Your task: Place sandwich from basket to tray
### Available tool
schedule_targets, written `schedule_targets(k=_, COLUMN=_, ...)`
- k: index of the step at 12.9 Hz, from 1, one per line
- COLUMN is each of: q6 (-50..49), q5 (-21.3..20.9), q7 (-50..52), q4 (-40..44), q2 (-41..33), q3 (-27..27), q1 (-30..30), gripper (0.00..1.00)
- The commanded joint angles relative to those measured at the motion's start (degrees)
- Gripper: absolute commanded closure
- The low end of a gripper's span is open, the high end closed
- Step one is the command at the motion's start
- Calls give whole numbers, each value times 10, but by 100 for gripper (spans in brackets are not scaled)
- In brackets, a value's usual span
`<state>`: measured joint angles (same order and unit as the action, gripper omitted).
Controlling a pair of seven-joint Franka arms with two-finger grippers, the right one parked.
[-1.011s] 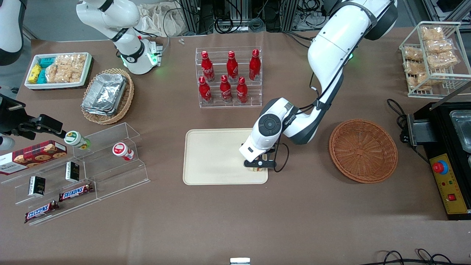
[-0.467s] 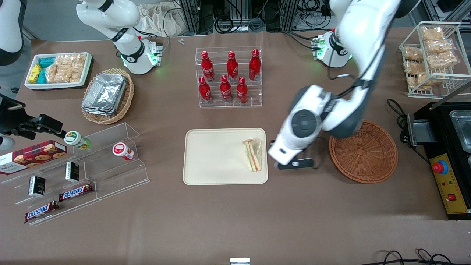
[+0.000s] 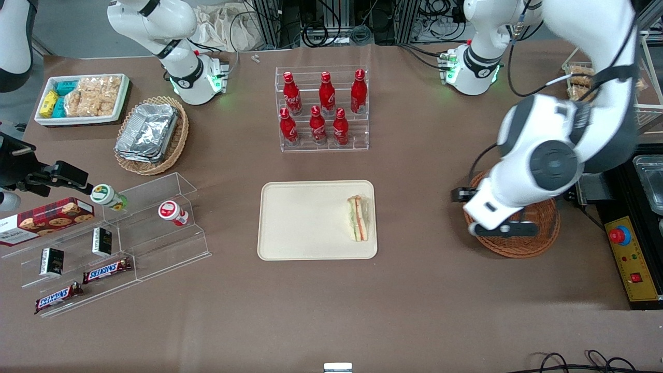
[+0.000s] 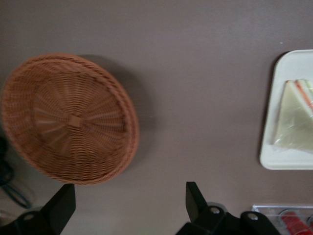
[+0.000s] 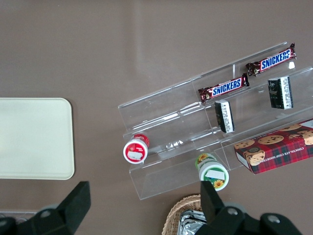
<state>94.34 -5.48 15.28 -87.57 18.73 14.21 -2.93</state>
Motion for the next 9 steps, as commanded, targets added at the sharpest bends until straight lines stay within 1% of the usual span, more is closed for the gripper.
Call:
schedule_targets(k=1, q6=-23, q5=-8, q7=-79, q4=-17, q2=-46, q3=4, q1=54, gripper=0)
schedule_targets(k=5, q6=-25, q5=-17, q7=-139, q4=-9, q2=-64, q3=0, q1=113, gripper=0)
schedule_targets(k=7, q6=-55, q5=-17, q7=-110, q4=15, q2=-55, q3=0, q1=123, gripper=0)
schedule_targets(k=9, q6=-63, q5=-17, q7=-93, q4=28, q2=-54, q3=0, q1=133, gripper=0)
